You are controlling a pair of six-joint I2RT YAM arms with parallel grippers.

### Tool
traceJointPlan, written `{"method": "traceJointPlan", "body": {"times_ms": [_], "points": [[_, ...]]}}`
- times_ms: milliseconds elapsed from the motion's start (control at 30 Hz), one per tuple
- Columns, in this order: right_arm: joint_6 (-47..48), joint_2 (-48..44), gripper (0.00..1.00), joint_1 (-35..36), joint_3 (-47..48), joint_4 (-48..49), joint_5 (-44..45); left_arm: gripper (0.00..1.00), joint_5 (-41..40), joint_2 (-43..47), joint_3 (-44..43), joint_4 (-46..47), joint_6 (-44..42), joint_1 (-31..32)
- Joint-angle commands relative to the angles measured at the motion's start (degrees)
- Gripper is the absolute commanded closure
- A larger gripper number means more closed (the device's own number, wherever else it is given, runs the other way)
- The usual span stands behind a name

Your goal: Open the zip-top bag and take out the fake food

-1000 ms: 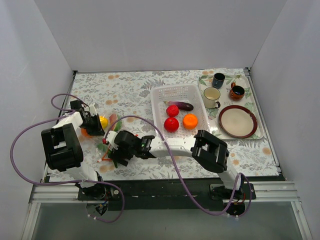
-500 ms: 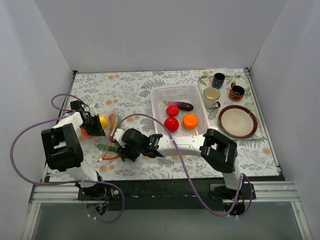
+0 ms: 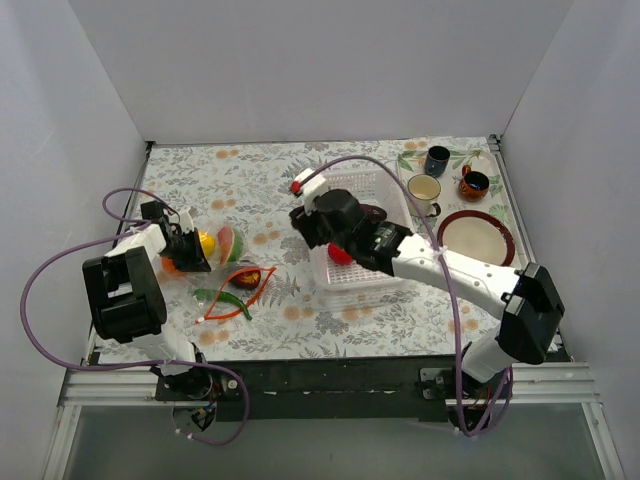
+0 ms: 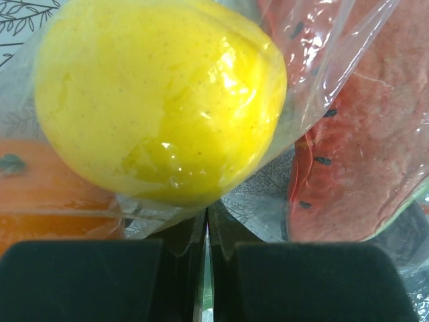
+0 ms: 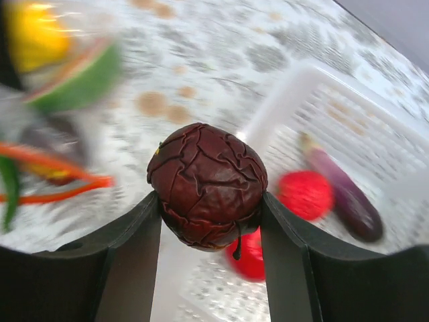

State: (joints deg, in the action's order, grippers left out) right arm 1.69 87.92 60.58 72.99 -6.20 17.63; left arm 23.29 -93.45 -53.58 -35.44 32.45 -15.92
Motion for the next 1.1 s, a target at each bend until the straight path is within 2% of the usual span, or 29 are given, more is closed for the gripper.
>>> {"method": "traceJointPlan", "body": {"times_ms": [0,67,100,167,200,233,333,533,633,833,967,1067], "points": [[-5.56,3.21,0.99,-9.32,-0.22,-5.83,8.82,1.0,0.35,0.99,0.32,0.81,0.07,-0.25],[-5.91,6.46,0.86,-11.18,2.58,-9.51,10.14,1.0,0.44,0.9,0.23,0.64,0.16,-0.25],[-5.3,7.52,0.64,-11.27,3.55,-10.58,10.41,1.0,0.53,0.81,0.15,0.72,0.33,-0.25],[-4.68,10.06,0.34,-11.27,6.8,-13.12,10.67,1.0,0.88,0.81,0.14,0.64,0.42,-0.25],[-4.68,10.6,0.04,-11.18,7.94,-13.49,10.93,1.0,0.88,0.81,0.14,0.64,0.42,-0.25],[-4.68,11.04,0.01,-11.09,8.83,-13.67,11.11,1.0,0.97,0.73,0.14,0.64,0.42,-0.25],[-4.25,11.05,0.02,-9.43,10.85,-12.09,10.59,1.0,0.88,0.72,0.23,0.64,0.34,-0.25],[1.56,11.13,0.01,6.62,8.49,-2.25,9.71,1.0,0.97,0.37,0.58,0.73,-0.1,-0.25],[1.21,11.74,0.04,10.95,7.17,2.74,1.66,1.0,0.97,0.28,0.93,0.9,-0.19,-0.25],[0.51,18.41,0.23,14.3,10.32,3.04,-7.59,1.0,1.14,0.29,1.2,0.99,-0.28,-0.25],[-0.72,22.29,0.25,14.22,12.7,3.29,-11.21,1.0,1.06,0.46,1.29,0.81,-0.28,-0.25],[-1.08,25.45,0.32,14.13,14.63,3.47,-12.7,1.0,1.06,0.72,1.2,0.64,-0.37,-0.25]]}}
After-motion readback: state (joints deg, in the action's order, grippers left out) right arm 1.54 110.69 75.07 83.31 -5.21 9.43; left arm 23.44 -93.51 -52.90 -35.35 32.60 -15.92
